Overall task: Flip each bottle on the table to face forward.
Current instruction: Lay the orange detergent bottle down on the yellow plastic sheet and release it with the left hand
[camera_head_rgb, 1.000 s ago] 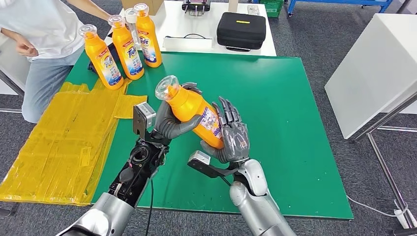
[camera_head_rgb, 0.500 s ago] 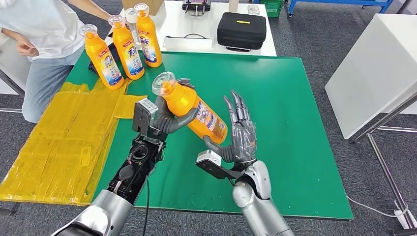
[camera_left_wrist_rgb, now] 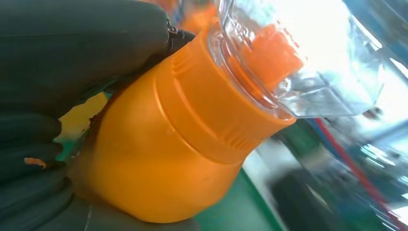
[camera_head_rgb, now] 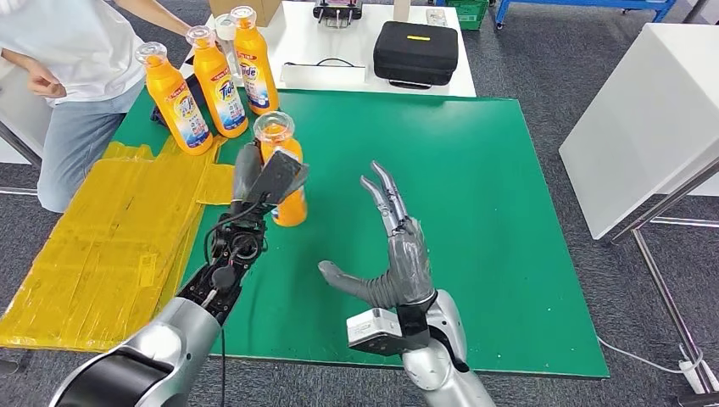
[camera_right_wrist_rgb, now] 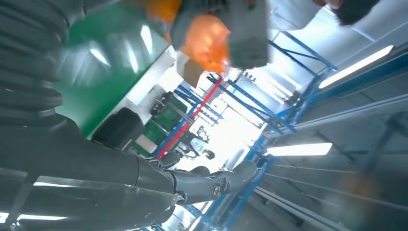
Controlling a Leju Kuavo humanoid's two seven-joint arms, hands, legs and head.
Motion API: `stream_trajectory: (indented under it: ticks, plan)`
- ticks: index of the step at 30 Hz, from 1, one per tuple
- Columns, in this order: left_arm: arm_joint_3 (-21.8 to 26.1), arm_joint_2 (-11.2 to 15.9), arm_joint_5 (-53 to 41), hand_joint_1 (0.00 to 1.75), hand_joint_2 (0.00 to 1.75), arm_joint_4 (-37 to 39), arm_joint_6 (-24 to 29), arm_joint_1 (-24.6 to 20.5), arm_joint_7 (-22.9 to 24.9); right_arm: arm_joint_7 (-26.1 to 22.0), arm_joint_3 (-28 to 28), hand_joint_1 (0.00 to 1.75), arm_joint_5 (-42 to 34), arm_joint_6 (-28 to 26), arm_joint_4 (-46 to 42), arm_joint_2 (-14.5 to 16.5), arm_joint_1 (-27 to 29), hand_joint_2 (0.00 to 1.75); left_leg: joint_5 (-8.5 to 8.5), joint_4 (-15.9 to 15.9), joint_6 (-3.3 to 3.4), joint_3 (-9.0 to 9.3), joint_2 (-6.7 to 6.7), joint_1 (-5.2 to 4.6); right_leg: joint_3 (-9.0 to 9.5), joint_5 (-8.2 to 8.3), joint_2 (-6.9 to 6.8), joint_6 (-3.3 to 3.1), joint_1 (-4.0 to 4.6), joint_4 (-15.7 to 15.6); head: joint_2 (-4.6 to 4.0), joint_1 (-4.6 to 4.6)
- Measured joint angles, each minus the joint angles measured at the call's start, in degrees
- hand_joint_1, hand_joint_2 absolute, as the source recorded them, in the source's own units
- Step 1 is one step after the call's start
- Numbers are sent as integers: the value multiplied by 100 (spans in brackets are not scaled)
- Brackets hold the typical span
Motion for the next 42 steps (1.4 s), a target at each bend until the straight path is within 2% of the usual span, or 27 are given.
stream_trajectory:
  ticks: [2,6,11,13,22,28,37,42]
  plan:
    - [-49,58,-444,175,175,142,293,-57,332,-4,52,0,-19,3,-87,-22,15,175,0,0,0,0,-1,0,0,0,0,0,0,0,0,1]
    - [-142,129,-780,175,175,330,466,-101,634,-11,118,0,-37,30,-193,-45,36,175,0,0,0,-1,-1,0,0,0,0,0,0,0,1,1]
    - [-448,266,-2557,175,175,517,881,-158,2053,-64,192,0,-62,183,-265,-65,54,175,0,0,0,-1,0,0,0,0,0,0,0,0,1,1]
    - [-516,336,-3141,175,175,561,923,-170,2428,-68,218,0,-48,244,-281,-63,59,175,0,0,0,-1,0,0,0,0,0,0,0,0,1,1]
    - [-363,551,-4307,175,175,517,910,-424,2737,-70,288,0,-19,399,-320,-57,60,175,3,0,-4,0,-1,2,0,0,-1,0,0,6,0,1]
    - [-240,600,-5098,175,175,373,648,-597,3044,-71,323,0,-19,398,-320,-57,44,175,3,0,-4,-1,-2,1,0,0,-1,0,0,6,1,1]
    - [-455,805,-5183,175,175,360,357,-646,3822,-72,329,0,-19,392,-320,-59,33,175,3,0,-5,-1,-4,2,-1,-1,-1,-1,2,7,0,2]
    - [-742,1019,-5190,175,175,468,-88,-597,4412,-72,333,0,-27,392,-322,-65,31,175,2,-1,-5,0,0,2,-2,-1,3,-1,1,10,0,1]
